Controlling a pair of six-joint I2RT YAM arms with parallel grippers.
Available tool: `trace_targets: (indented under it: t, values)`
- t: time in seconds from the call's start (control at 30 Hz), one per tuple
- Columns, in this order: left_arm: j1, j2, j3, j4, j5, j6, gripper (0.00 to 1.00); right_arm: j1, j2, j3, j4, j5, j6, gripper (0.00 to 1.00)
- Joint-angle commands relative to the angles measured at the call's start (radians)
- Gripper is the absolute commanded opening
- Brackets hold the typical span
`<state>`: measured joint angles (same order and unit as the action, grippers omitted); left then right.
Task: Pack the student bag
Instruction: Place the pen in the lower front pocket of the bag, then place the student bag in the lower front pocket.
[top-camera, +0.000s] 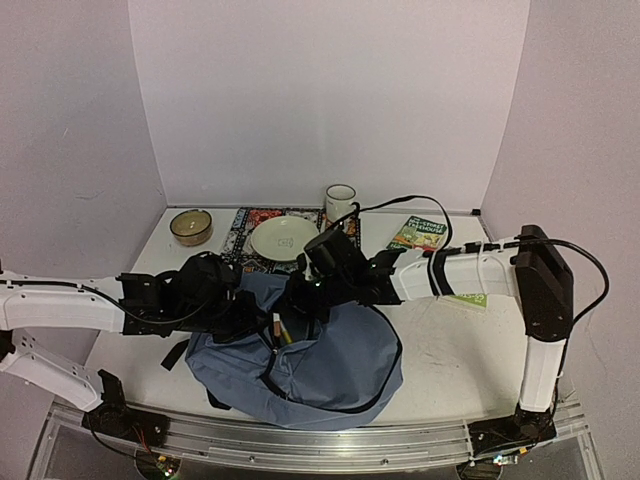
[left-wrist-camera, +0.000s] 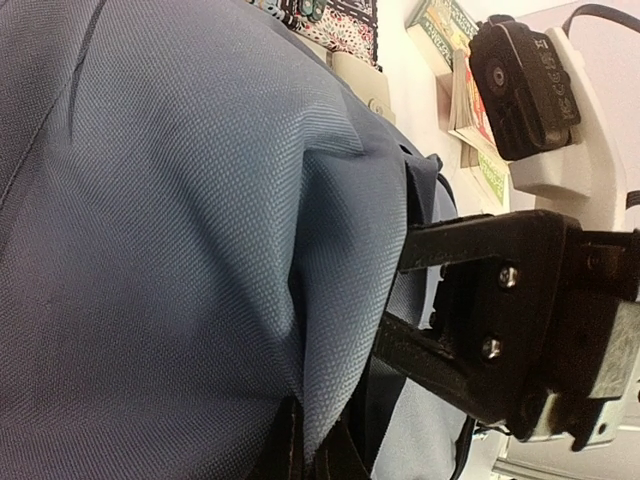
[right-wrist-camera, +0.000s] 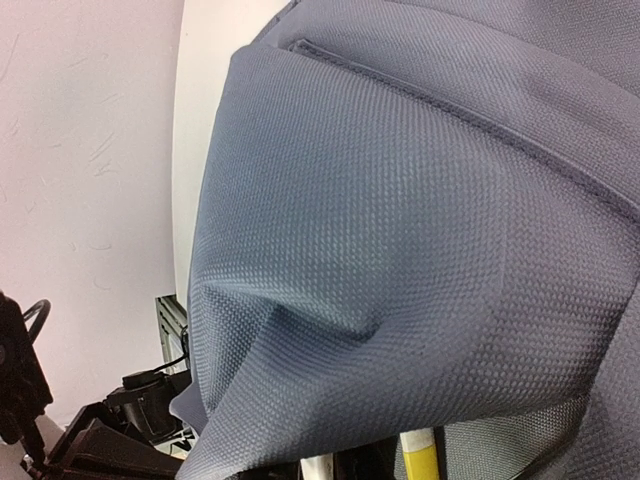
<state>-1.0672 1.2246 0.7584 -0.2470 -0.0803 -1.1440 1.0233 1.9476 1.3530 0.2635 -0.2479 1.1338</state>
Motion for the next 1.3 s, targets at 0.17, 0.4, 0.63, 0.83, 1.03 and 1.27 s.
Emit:
trace_targets:
  t: [0.17, 0.4, 0.63, 0.83, 1.03, 1.27]
  values:
    - [-0.016, -0.011, -0.004, 0.120, -0.018, -0.031, 0.01, -0.003, -0.141, -0.097, 0.031, 0.074, -0.114, 0.36]
    - [-0.016, 0.050, 0.045, 0.120, -0.022, 0.008, 0.07, 0.011, -0.255, -0.154, -0.050, 0.089, -0.257, 0.46]
    - [-0.016, 0.092, 0.095, 0.110, -0.029, 0.062, 0.28, 0.077, -0.344, -0.198, -0.176, 0.198, -0.464, 0.57]
    - [-0.016, 0.047, 0.107, 0.033, -0.053, 0.092, 0.53, 0.177, -0.357, -0.188, -0.251, 0.324, -0.624, 0.63]
    - [-0.016, -0.075, 0.068, -0.093, -0.125, 0.067, 0.68, 0.292, -0.334, -0.134, -0.315, 0.440, -0.802, 0.65]
    - [-0.016, -0.210, 0.015, -0.248, -0.174, -0.005, 0.72, 0.401, -0.256, -0.043, -0.341, 0.514, -1.037, 0.65]
